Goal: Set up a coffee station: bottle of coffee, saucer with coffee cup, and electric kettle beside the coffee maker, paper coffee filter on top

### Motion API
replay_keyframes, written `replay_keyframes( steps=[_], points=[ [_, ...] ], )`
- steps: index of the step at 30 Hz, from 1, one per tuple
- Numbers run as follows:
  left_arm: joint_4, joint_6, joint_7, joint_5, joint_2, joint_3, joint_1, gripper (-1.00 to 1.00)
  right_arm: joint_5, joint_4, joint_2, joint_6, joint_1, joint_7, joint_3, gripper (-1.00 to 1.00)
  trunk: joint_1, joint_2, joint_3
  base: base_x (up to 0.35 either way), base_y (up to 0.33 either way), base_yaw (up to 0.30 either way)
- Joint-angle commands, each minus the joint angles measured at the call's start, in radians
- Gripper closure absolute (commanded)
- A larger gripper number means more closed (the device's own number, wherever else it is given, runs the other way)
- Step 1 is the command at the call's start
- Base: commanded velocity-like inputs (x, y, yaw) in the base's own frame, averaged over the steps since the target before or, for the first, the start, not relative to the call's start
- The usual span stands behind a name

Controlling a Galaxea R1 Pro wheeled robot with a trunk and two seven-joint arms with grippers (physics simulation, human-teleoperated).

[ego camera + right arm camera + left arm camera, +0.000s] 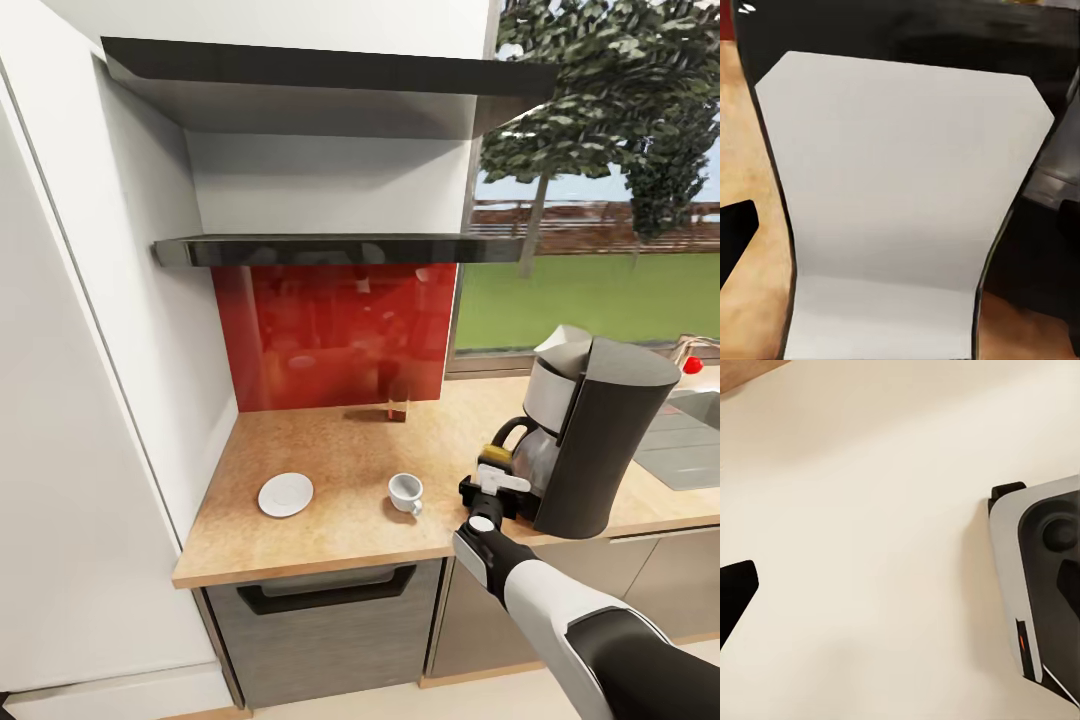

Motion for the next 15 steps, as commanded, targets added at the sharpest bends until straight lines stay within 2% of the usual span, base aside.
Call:
replay_keyframes(
  steps=[1, 15],
  points=[
    [0.001, -0.002, -0.006, 0.011, 0.000, -0.006, -0.001, -1.00, -0.011, 0.001, 0.000, -0.006, -0.001, -0.003, 0.008, -1.00, 0.001, -0.002, -0.002, 0.000, 0.000, 0.000],
    [0.001, -0.002, -0.006, 0.011, -0.001, -0.006, -0.001, -1.00, -0.011, 0.001, 0.000, -0.006, -0.001, -0.003, 0.008, -1.00, 0.001, -0.002, -0.002, 0.000, 0.000, 0.000]
  ],
)
